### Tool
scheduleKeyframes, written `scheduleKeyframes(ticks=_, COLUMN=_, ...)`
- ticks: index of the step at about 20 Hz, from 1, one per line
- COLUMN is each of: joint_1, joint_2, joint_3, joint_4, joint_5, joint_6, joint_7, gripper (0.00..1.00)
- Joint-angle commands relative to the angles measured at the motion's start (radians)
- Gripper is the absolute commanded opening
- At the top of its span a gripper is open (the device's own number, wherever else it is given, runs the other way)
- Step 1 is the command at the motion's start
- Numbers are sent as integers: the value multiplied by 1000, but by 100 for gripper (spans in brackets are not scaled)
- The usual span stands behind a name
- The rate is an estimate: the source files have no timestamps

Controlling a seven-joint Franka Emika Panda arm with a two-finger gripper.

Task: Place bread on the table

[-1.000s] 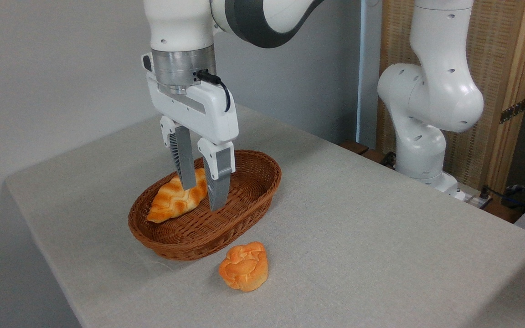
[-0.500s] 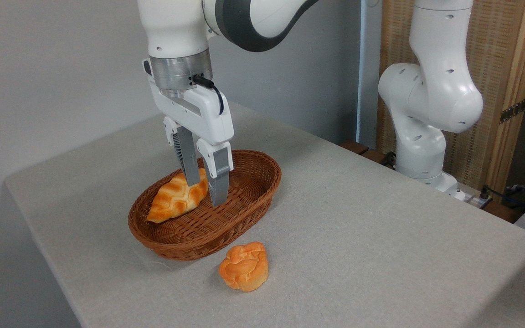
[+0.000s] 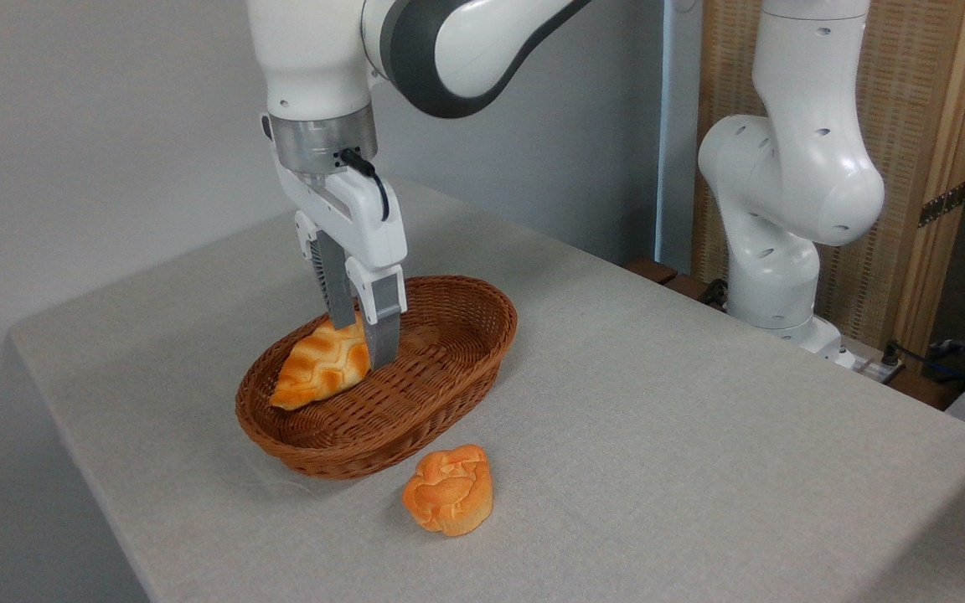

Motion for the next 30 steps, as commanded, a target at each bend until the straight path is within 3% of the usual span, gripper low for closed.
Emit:
scheduleKeyframes(ticks=1, joint_1=-27, joint_2=-2, joint_3=6, joint_4=-42, joint_5=-47, joint_6=77, joint_7=-25, gripper=100)
scheduleKeyframes(ticks=5, joint_1=-53, joint_2=12, joint_3=6, joint_4=-74, joint_5=-87, joint_6=159, joint_7=-95, gripper=100)
scheduleKeyframes(ticks=9, joint_1=-56, joint_2=24, joint_3=6, joint_4=-77, joint_5=-90, joint_6=163, joint_7=-158, gripper=100)
scheduleKeyframes(ticks=15, joint_1=-78, joint_2=34, joint_3=6, joint_4=-77, joint_5=-143, joint_6=182, joint_7=-201, gripper=100)
scheduleKeyframes(ticks=30, joint_1=-102, joint_2=54, joint_3=6, joint_4=-85, joint_5=-143, joint_6=180, joint_7=-198, gripper=100)
